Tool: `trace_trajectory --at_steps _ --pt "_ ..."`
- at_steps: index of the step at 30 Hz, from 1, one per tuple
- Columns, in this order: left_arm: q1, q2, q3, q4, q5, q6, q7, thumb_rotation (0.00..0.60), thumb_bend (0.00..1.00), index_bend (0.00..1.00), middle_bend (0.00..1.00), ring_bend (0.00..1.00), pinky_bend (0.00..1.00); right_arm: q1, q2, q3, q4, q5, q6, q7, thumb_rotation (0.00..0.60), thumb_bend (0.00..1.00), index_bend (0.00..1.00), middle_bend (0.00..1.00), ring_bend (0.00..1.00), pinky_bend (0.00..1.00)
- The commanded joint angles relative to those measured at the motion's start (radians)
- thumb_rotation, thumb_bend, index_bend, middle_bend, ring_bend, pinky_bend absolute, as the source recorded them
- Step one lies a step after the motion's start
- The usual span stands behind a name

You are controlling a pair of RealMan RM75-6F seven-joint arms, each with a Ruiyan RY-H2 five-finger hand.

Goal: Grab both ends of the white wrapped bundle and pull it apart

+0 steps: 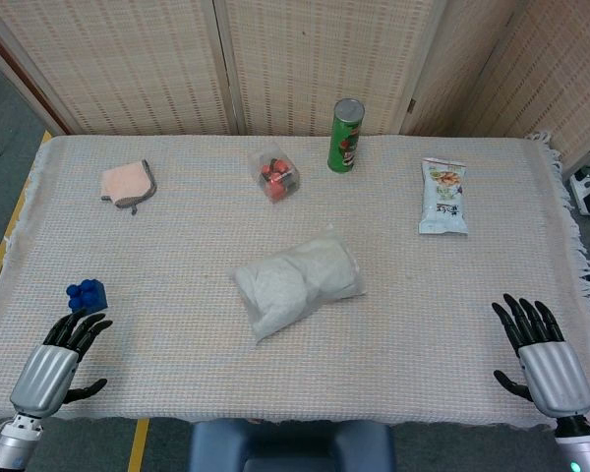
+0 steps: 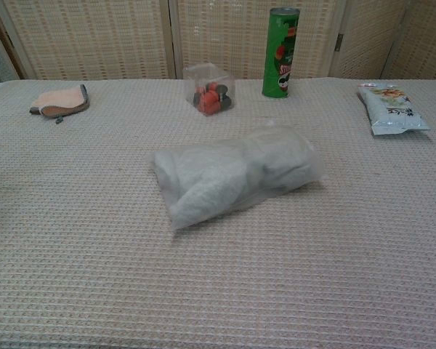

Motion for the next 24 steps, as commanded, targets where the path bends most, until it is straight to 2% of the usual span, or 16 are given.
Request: trace_trajectory --at_steps 1,5,8,10,12,14,15,16,17,19,24 --pt "-0.004 -0.006 0.007 0.005 0.005 -0.012 0.001 0.6 0.13 0.2 0.18 0.07 0.16 -0.001 -0.004 0.006 0.003 -0.002 -0.006 -0.004 0.6 0.09 0.0 0.0 0.0 0.0" --pt "-0.01 -0.021 0.028 0.011 0.049 -0.014 -0.009 0.6 0.14 0.21 0.19 0.08 0.19 -0.004 -0.006 0.011 0.007 -0.006 -0.015 -0.007 0.6 0.09 0.0 0.0 0.0 0.0" --pt "-0.007 -0.059 0.05 0.024 0.104 0.007 -0.031 0.6 0.13 0.23 0.23 0.11 0.29 -0.009 -0.007 0.014 0.008 -0.016 -0.008 -0.005 0.6 0.1 0.0 0.0 0.0 0.0" --pt "-0.015 -0.088 0.063 0.033 0.141 0.008 -0.045 0.6 0.13 0.28 0.33 0.2 0.41 -0.012 -0.008 0.014 0.009 -0.022 -0.009 -0.009 0.6 0.1 0.0 0.0 0.0 0.0" --pt "-0.031 -0.131 0.061 0.047 0.187 0.021 -0.058 0.6 0.14 0.33 0.48 0.35 0.56 -0.013 -0.011 0.016 0.008 -0.023 -0.015 -0.012 0.6 0.1 0.0 0.0 0.0 0.0" --pt "-0.044 -0.198 0.04 0.086 0.236 0.062 -0.063 0.6 0.16 0.42 0.69 0.58 0.75 -0.011 -0.017 0.019 0.008 -0.021 -0.026 -0.021 0.6 0.1 0.0 0.0 0.0 0.0" --pt "-0.051 -0.23 0.026 0.11 0.256 0.084 -0.061 0.6 0.17 0.45 0.77 0.65 0.8 -0.01 -0.02 0.02 0.009 -0.02 -0.031 -0.024 0.6 0.1 0.0 0.0 0.0 0.0" --pt "-0.059 -0.262 0.013 0.134 0.271 0.099 -0.058 0.6 0.18 0.48 0.89 0.76 0.88 -0.008 -0.024 0.021 0.01 -0.018 -0.038 -0.029 0.6 0.1 0.0 0.0 0.0 0.0" --pt "-0.072 -0.298 -0.003 0.161 0.282 0.109 -0.056 0.6 0.19 0.5 0.94 0.83 0.93 -0.006 -0.028 0.021 0.013 -0.015 -0.049 -0.037 0.6 0.1 0.0 0.0 0.0 0.0" --pt "-0.095 -0.351 -0.024 0.191 0.284 0.104 -0.056 0.6 0.22 0.54 1.0 0.97 1.0 -0.002 -0.033 0.022 0.014 -0.01 -0.067 -0.048 0.6 0.1 0.0 0.0 0.0 0.0" --pt "-0.14 -0.457 -0.054 0.26 0.244 0.03 -0.019 0.6 0.24 0.53 1.0 1.0 1.0 -0.003 -0.042 0.029 0.016 -0.004 -0.076 -0.062 0.6 0.09 0.0 0.0 0.0 0.0"
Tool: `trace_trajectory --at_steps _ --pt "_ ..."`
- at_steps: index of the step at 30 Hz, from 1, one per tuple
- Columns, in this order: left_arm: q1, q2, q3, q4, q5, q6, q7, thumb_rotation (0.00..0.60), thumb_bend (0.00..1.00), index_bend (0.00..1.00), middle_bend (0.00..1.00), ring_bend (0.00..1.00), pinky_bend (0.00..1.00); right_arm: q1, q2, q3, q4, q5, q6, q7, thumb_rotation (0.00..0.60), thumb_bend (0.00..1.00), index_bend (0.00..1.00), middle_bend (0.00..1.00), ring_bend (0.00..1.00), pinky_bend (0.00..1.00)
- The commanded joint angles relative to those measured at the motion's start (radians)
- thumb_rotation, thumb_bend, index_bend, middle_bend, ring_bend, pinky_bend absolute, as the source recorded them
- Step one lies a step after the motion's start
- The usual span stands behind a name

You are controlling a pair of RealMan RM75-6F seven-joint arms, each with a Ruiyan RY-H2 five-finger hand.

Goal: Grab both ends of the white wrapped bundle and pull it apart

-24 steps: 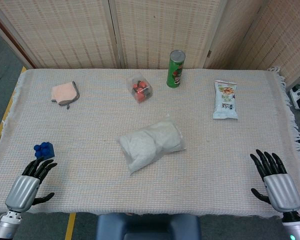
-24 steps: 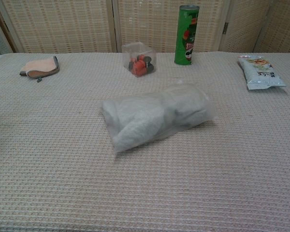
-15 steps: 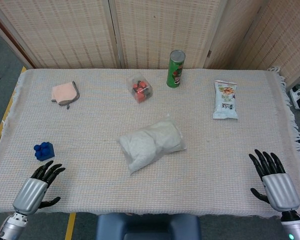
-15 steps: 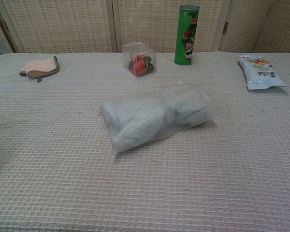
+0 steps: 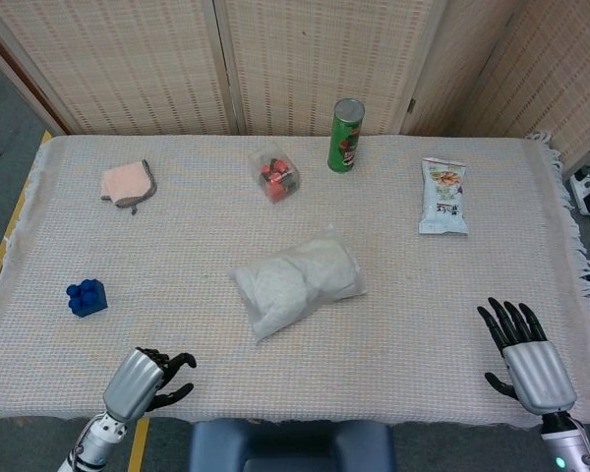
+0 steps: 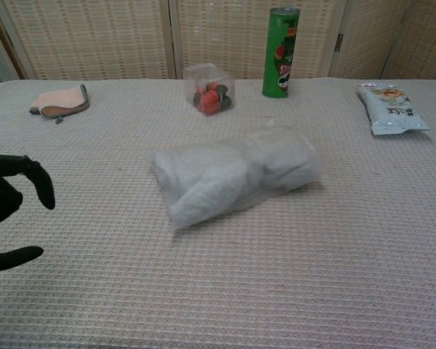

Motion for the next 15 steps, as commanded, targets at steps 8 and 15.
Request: trace_trajectory --at_steps 8,15 --pt "-0.08 -0.236 -0.04 0.135 -0.067 -0.109 0.073 0.6 0.22 0.51 1.0 1.0 1.0 -0.011 -0.003 0.035 0.015 0.013 0.032 0.024 0.6 0.1 0.0 0.0 0.0 0.0" --pt "-0.118 -0.353 -0.07 0.228 -0.108 -0.14 0.127 0.6 0.22 0.51 1.0 1.0 1.0 -0.006 0.01 0.047 0.013 0.042 0.006 0.043 0.6 0.09 0.0 0.0 0.0 0.0"
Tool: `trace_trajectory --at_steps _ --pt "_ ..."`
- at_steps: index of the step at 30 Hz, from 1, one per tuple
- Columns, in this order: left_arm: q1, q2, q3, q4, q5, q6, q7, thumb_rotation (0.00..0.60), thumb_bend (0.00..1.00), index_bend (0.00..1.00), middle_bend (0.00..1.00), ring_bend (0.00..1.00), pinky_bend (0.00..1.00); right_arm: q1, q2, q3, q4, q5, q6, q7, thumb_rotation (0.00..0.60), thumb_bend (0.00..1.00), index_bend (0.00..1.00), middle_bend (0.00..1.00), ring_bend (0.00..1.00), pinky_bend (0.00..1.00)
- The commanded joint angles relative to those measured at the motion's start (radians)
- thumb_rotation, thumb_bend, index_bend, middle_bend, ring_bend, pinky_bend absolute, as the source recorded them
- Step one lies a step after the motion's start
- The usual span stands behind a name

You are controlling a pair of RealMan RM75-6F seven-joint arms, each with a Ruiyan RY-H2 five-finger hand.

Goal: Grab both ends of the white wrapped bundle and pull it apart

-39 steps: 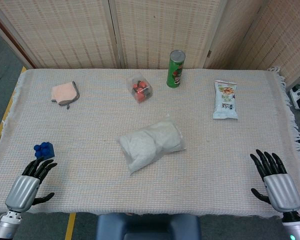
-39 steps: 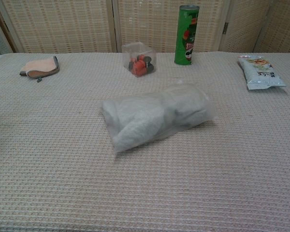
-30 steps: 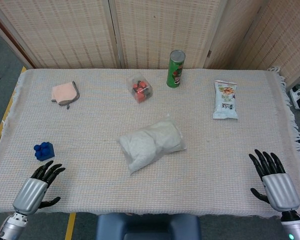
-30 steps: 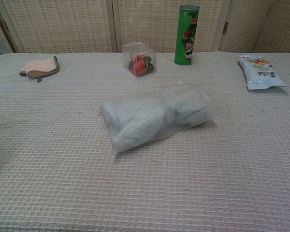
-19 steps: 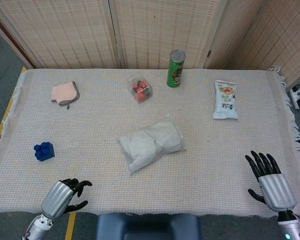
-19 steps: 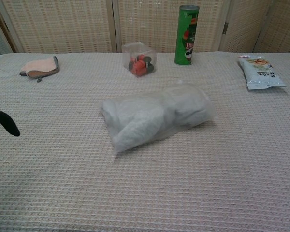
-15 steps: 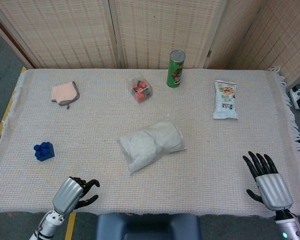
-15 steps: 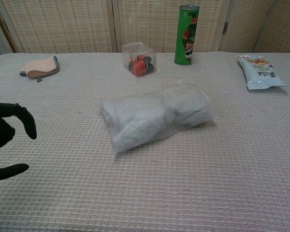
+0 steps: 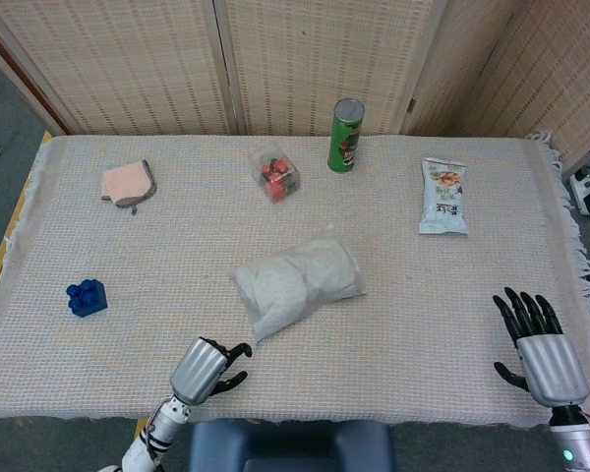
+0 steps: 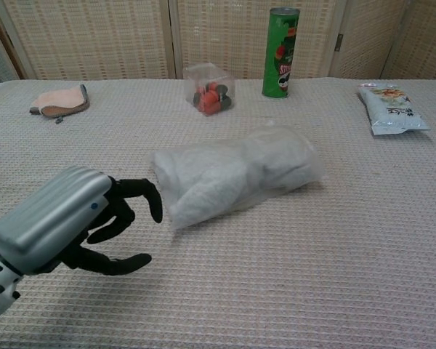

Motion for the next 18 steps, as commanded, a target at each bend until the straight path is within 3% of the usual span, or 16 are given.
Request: trace_trajectory --at_steps 1,11,18 --pt "-0.029 -0.06 -0.02 0.069 -0.025 -0.021 0.03 0.6 0.22 0.51 1.0 1.0 1.0 0.002 0.004 0.002 -0.002 0.007 -0.011 0.002 0.6 0.09 0.0 0.0 0.0 0.0" --pt "-0.092 -0.196 -0.034 0.328 -0.041 -0.002 0.005 0.6 0.25 0.49 1.0 1.0 1.0 0.007 0.013 0.008 -0.011 0.03 -0.04 0.001 0.6 0.09 0.0 0.0 0.0 0.0" --pt "-0.122 -0.241 -0.032 0.443 -0.056 0.024 -0.036 0.6 0.26 0.47 1.0 1.0 1.0 0.01 0.024 0.015 -0.017 0.052 -0.058 0.013 0.6 0.09 0.0 0.0 0.0 0.0"
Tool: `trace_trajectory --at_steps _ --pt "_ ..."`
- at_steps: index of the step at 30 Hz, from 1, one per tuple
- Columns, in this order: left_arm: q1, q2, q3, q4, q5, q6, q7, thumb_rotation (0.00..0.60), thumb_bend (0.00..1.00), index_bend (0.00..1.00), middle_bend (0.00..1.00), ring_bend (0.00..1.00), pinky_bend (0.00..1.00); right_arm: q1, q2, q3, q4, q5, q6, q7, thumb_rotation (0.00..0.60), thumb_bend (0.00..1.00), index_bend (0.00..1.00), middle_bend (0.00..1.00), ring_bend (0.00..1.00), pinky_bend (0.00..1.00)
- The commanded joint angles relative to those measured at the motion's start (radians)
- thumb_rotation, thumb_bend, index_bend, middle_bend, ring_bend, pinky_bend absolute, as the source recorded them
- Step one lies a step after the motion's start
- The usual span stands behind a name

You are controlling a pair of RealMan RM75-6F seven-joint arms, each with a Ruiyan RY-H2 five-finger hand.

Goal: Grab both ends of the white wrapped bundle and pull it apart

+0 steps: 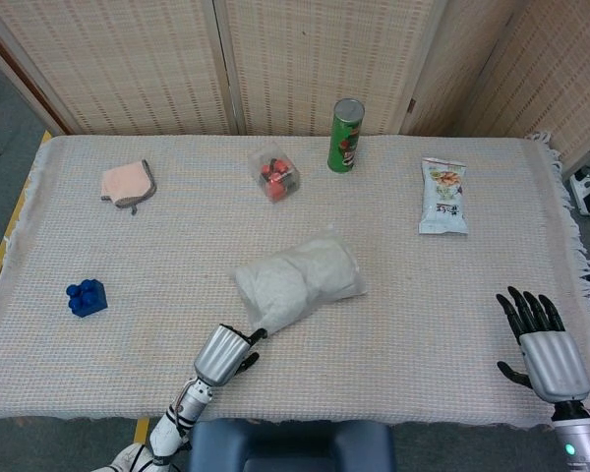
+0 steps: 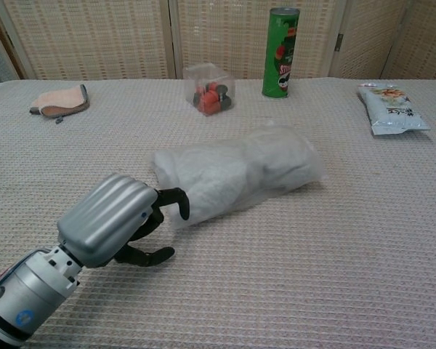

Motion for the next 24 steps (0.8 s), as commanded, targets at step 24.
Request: trace_trajectory --at_steps 24 --pt "-0.066 -0.106 0.014 0.251 -0.077 0.072 -0.13 0.6 0.31 0.53 1.0 1.0 1.0 0.011 0.024 -0.005 -0.018 0.013 -0.046 0.016 0.6 0.09 0.0 0.0 0.0 0.0"
